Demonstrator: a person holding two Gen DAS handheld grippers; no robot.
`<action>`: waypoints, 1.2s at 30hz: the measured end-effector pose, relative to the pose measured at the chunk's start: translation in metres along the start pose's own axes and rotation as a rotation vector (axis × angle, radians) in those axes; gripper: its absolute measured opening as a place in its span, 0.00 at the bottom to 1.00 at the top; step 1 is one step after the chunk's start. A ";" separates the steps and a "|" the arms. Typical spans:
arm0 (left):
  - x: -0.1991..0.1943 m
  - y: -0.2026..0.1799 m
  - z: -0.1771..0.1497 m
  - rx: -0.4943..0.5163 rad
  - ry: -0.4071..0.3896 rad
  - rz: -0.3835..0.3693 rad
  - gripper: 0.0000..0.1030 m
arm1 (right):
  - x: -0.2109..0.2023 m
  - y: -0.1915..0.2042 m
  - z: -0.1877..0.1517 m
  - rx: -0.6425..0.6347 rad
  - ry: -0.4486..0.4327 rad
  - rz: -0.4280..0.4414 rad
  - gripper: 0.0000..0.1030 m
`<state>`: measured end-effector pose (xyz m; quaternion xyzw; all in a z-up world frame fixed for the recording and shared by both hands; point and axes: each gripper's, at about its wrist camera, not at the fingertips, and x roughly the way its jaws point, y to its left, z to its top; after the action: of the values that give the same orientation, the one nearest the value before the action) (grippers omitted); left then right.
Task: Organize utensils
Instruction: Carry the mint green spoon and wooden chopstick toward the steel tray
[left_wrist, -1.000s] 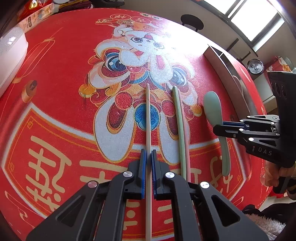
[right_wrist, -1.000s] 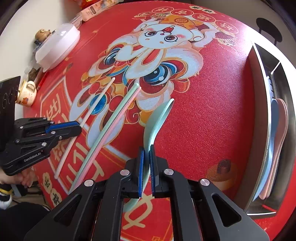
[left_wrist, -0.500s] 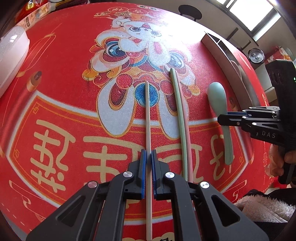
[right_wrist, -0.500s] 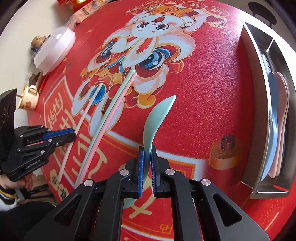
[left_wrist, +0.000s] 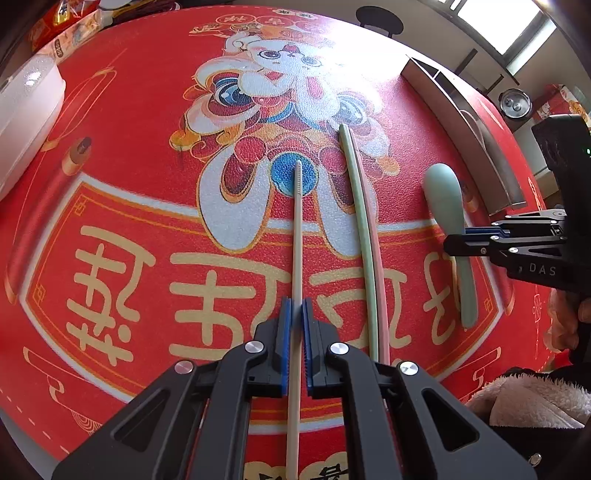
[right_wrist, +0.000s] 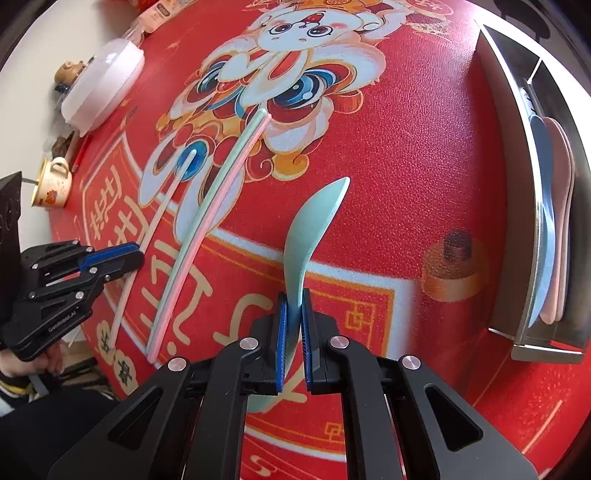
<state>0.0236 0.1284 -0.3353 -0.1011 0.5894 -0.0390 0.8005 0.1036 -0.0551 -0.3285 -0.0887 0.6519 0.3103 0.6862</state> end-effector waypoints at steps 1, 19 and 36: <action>0.000 0.000 -0.001 -0.004 0.002 -0.001 0.07 | 0.000 0.001 -0.002 0.001 0.003 -0.002 0.08; 0.002 -0.007 -0.001 0.019 -0.038 0.027 0.07 | -0.001 -0.004 -0.004 0.015 -0.020 0.010 0.07; -0.002 0.012 0.020 -0.168 -0.084 -0.099 0.05 | 0.000 -0.007 -0.008 0.061 -0.060 0.049 0.07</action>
<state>0.0414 0.1433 -0.3304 -0.1983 0.5508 -0.0247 0.8104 0.1009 -0.0649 -0.3314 -0.0422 0.6421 0.3097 0.7000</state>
